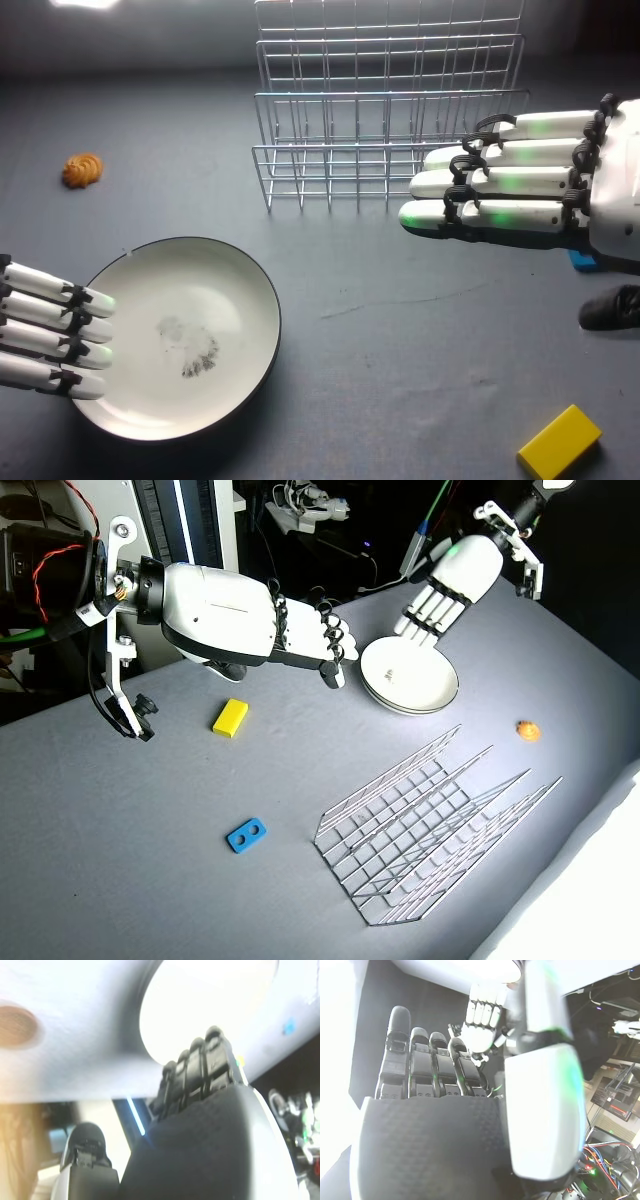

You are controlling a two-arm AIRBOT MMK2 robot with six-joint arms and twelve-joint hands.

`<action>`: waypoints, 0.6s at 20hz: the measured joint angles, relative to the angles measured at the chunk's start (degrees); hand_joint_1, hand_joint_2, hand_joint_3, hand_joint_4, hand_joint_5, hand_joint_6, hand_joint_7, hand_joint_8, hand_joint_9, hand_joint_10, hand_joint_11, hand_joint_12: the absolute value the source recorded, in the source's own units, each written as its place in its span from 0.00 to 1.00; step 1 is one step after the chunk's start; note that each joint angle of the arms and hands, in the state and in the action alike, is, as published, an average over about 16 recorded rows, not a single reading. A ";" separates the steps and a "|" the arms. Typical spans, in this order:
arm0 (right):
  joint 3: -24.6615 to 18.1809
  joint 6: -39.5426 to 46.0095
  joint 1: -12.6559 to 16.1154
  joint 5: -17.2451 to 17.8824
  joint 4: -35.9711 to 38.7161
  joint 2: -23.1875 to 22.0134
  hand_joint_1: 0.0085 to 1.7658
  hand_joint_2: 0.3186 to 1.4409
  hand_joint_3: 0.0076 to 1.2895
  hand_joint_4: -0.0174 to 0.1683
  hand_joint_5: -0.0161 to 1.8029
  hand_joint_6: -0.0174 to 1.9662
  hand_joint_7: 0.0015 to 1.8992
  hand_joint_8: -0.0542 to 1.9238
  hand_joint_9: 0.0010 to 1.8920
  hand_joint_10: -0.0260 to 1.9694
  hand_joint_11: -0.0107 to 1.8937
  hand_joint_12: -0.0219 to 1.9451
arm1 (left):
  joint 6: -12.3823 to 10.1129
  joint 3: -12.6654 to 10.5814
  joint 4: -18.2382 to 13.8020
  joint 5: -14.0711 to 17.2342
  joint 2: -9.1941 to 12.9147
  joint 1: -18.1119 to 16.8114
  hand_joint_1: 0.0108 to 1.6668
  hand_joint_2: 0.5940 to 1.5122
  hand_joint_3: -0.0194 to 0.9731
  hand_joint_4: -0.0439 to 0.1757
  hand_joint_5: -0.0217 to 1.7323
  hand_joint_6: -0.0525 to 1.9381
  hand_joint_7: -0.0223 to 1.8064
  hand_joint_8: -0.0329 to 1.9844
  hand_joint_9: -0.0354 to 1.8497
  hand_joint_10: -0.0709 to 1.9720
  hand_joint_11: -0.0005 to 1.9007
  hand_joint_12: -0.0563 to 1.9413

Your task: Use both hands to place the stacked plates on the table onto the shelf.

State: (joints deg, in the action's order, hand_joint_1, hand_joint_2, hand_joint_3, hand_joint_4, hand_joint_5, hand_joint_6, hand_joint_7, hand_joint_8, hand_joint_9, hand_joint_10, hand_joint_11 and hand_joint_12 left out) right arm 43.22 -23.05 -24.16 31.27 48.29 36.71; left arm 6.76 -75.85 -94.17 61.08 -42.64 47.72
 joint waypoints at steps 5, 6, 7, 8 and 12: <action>0.00 -0.07 0.00 -0.01 0.00 0.04 0.67 0.57 0.01 0.10 0.02 0.02 0.01 0.03 0.02 0.02 0.02 0.37 | -0.60 -1.38 0.96 -3.53 -0.92 2.46 0.01 0.60 0.04 0.19 0.02 0.03 0.02 0.01 0.03 0.04 0.01 0.02; 0.00 -0.08 0.00 -0.01 0.00 0.04 0.66 0.58 0.01 0.10 0.02 0.02 0.01 0.03 0.02 0.02 0.02 0.36 | -0.74 -1.46 1.15 -4.23 -1.09 2.87 0.01 0.60 0.04 0.19 0.02 0.03 0.02 0.01 0.03 0.04 0.01 0.02; 0.00 -0.09 0.00 -0.01 0.00 0.05 0.66 0.58 0.01 0.10 0.02 0.02 0.01 0.03 0.02 0.02 0.02 0.36 | -0.88 -1.48 1.37 -4.88 -1.23 3.25 0.01 0.60 0.04 0.18 0.02 0.03 0.02 0.01 0.03 0.04 0.01 0.02; 0.00 -0.10 0.00 -0.02 0.00 0.05 0.66 0.58 0.01 0.10 0.02 0.02 0.01 0.03 0.02 0.02 0.02 0.35 | -1.02 -1.44 1.59 -5.50 -1.36 3.58 0.01 0.60 0.04 0.18 0.02 0.03 0.02 0.01 0.03 0.04 0.01 0.02; 0.00 -0.12 -0.01 -0.02 0.00 0.09 0.64 0.58 0.01 0.10 0.02 0.02 0.01 0.03 0.02 0.02 0.02 0.35 | -1.56 -0.87 2.54 -7.59 -1.71 4.63 0.01 0.60 0.04 0.18 0.02 0.02 0.02 0.01 0.03 0.04 0.01 0.02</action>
State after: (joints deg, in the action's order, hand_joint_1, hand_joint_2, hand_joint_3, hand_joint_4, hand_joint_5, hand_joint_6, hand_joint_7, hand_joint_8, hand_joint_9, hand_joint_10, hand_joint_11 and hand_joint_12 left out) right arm 43.22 -23.17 -24.17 31.24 48.29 36.80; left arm 5.20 -76.72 -91.63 53.48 -44.35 52.35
